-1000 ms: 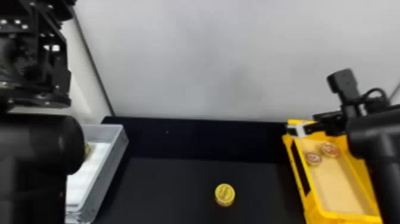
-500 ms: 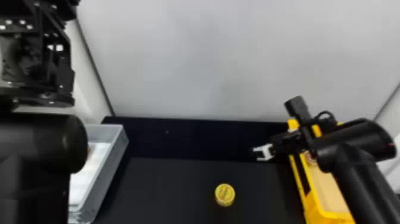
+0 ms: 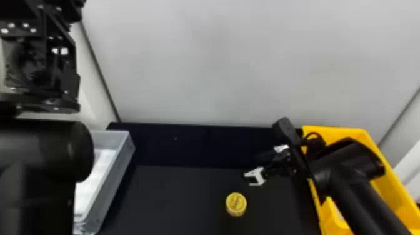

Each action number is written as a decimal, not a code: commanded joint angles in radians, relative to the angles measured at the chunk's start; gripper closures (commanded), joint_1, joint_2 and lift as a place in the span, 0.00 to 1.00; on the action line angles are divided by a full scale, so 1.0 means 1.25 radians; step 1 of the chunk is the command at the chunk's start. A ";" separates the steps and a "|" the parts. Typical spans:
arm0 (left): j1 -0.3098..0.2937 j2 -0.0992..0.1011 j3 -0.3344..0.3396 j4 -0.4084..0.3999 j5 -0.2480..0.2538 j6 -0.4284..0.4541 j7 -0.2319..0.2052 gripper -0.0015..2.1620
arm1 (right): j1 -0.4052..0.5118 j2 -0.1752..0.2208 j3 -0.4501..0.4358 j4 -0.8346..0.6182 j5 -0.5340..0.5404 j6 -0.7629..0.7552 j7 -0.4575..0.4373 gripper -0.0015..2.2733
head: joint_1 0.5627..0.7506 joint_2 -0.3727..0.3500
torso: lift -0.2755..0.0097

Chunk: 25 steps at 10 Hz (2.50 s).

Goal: Pick up the round yellow can and place it in the yellow rectangular box

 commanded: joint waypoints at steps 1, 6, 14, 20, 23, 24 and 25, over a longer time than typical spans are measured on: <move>-0.001 -0.002 -0.001 0.004 0.001 -0.007 0.000 0.06 | -0.009 0.010 0.040 0.059 -0.026 -0.053 -0.002 0.03 | 0.53 0.59 | 0.93; -0.005 -0.011 -0.008 0.019 0.006 -0.026 0.000 0.06 | -0.027 0.029 0.062 0.182 -0.032 -0.110 -0.041 0.03 | 0.53 0.59 | 0.93; -0.009 -0.011 -0.007 0.020 0.010 -0.037 0.000 0.06 | -0.026 0.038 0.100 0.265 -0.006 -0.115 -0.060 0.03 | 0.53 0.59 | 0.93; -0.007 -0.011 -0.005 0.015 0.010 -0.028 -0.001 0.06 | -0.004 0.032 0.093 0.248 0.012 -0.100 -0.036 0.03 | 0.53 0.59 | 0.93; -0.007 -0.010 -0.005 0.015 0.010 -0.028 -0.001 0.06 | 0.006 0.035 0.094 0.247 0.012 -0.101 -0.033 0.03 | 0.53 0.59 | 0.93; -0.008 -0.010 -0.006 0.014 0.010 -0.028 -0.001 0.06 | 0.007 0.036 0.095 0.247 0.012 -0.101 -0.031 0.03 | 0.53 0.59 | 0.93; -0.008 -0.008 -0.006 0.015 0.010 -0.027 -0.001 0.06 | 0.007 0.036 0.095 0.247 0.012 -0.101 -0.030 0.03 | 0.53 0.59 | 0.93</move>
